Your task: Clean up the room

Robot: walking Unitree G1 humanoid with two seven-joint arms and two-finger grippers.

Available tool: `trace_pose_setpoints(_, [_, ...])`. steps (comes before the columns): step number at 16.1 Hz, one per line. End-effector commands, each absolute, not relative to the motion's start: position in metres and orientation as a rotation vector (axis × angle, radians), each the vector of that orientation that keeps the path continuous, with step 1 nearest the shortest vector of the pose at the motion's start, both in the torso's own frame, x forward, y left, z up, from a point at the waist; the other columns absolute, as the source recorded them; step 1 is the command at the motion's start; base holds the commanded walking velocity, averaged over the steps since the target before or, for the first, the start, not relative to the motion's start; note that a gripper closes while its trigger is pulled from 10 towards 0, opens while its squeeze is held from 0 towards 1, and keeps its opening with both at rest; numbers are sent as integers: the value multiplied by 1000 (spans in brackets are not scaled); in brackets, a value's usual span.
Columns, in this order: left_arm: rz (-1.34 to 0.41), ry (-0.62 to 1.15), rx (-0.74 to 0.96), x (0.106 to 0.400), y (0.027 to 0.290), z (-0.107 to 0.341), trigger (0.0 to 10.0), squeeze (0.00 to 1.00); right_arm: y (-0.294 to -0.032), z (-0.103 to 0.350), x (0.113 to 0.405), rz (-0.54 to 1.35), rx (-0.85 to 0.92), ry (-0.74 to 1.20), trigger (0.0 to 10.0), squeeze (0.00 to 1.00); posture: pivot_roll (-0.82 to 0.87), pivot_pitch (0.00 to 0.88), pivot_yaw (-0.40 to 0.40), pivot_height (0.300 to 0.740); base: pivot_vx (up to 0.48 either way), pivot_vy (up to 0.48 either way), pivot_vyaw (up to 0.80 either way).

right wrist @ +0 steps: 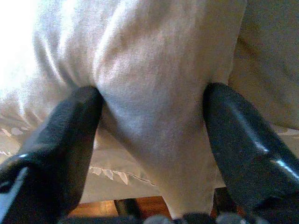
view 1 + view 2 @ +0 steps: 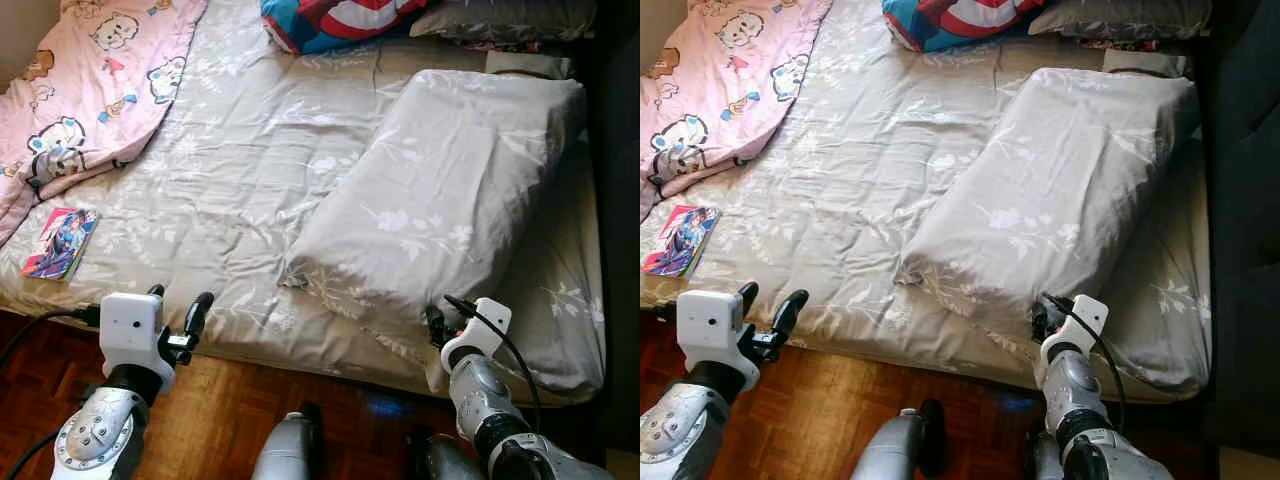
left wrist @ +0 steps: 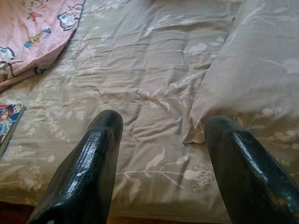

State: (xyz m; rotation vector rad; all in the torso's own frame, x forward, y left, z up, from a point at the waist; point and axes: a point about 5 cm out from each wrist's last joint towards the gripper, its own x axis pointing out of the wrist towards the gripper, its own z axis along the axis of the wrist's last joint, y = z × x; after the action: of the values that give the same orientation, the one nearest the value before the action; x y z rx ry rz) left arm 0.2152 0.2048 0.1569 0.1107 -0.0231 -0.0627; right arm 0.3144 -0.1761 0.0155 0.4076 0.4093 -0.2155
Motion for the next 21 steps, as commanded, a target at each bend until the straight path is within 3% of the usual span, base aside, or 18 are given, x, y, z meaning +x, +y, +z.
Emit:
trace_pose_setpoints(1, [-42,0,121,210,211,157,10000,0,-167,1,303,-202,408,481,0,0,405,389,201,704,0,0,0])
trace_pose_setpoints(7, [-62,-2,92,224,202,151,10000,0,-167,1,303,-200,401,482,0,0,386,387,184,704,0,0,0])
trace_pose_setpoints(21, [-57,5,87,225,200,145,10000,0,-169,2,303,-199,371,489,0,0,356,376,170,704,0,0,0])
